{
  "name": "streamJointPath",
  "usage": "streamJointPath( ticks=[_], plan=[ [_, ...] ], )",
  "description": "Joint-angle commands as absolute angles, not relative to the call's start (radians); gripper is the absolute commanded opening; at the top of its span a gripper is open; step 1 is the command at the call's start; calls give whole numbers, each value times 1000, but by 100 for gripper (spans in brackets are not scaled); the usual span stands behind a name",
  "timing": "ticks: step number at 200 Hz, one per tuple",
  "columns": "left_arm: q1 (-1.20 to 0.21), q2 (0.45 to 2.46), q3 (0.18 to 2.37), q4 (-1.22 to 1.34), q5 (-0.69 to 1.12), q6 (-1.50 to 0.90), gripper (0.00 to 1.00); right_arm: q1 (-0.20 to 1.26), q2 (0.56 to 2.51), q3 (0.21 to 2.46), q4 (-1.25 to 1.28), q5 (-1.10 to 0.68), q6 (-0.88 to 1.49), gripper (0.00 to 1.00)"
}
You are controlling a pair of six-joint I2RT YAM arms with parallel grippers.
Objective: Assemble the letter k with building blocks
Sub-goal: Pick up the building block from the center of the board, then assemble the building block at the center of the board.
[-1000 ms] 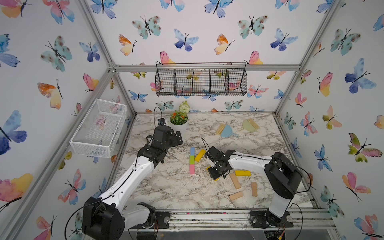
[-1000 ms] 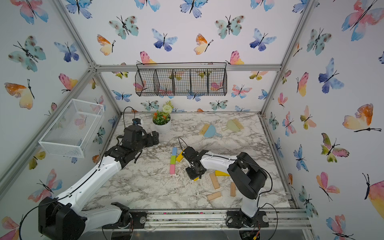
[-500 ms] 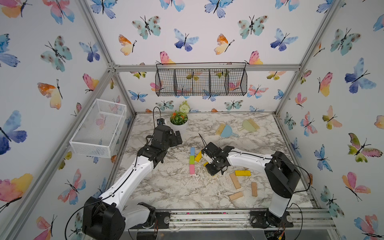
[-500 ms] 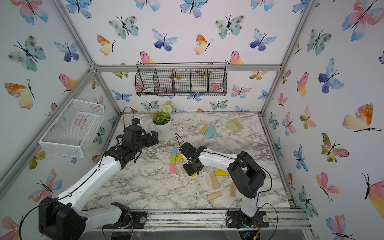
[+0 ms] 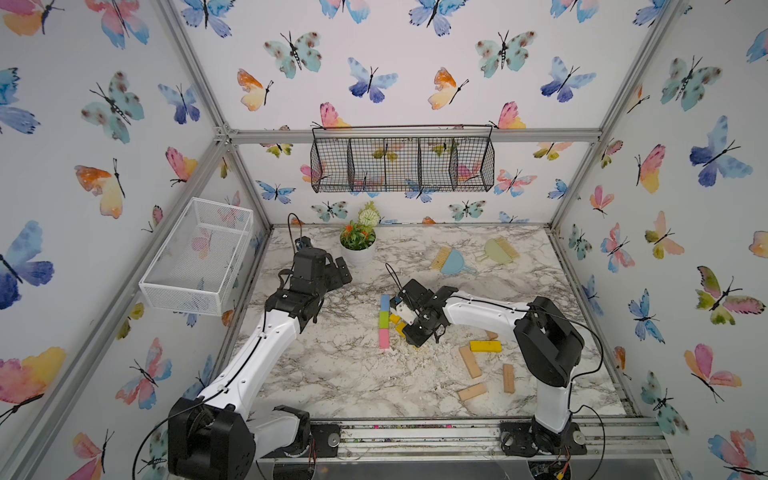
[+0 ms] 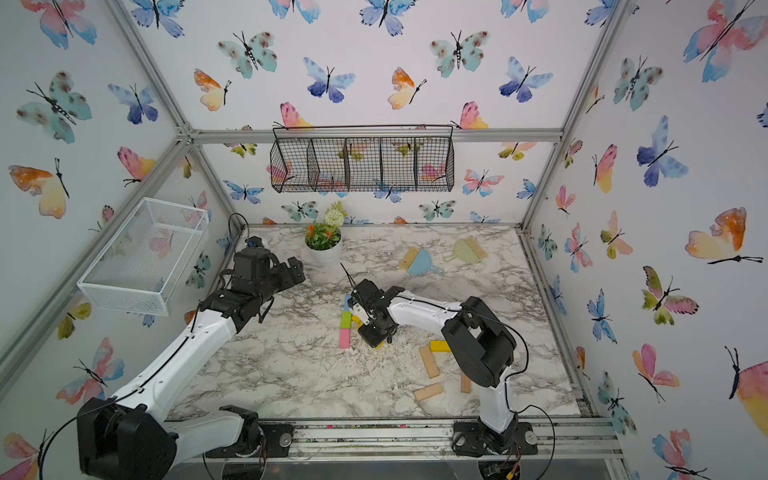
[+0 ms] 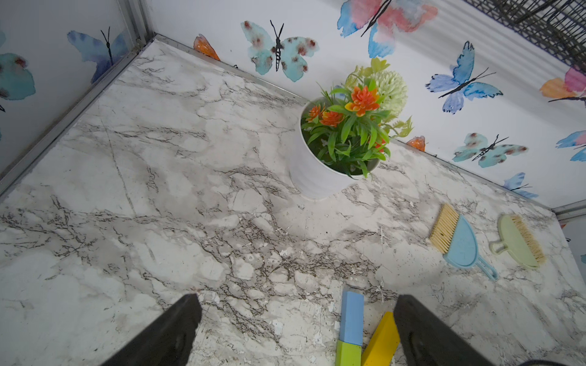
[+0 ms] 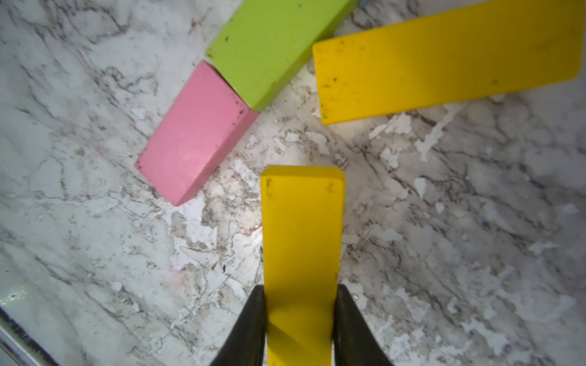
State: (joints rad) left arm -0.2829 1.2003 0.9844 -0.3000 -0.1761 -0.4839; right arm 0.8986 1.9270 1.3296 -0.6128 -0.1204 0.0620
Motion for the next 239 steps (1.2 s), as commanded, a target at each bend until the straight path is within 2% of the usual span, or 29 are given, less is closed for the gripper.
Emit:
streamJointPath(
  ticks=[1,239],
  plan=[
    [-278,1190,985,-307,-152,-494,98,907,1953,1353,-621,-180,37,23],
    [-275,1186,980,-305,-143,-494,98,910,2053,1437,-666,-137,41,24]
  ],
)
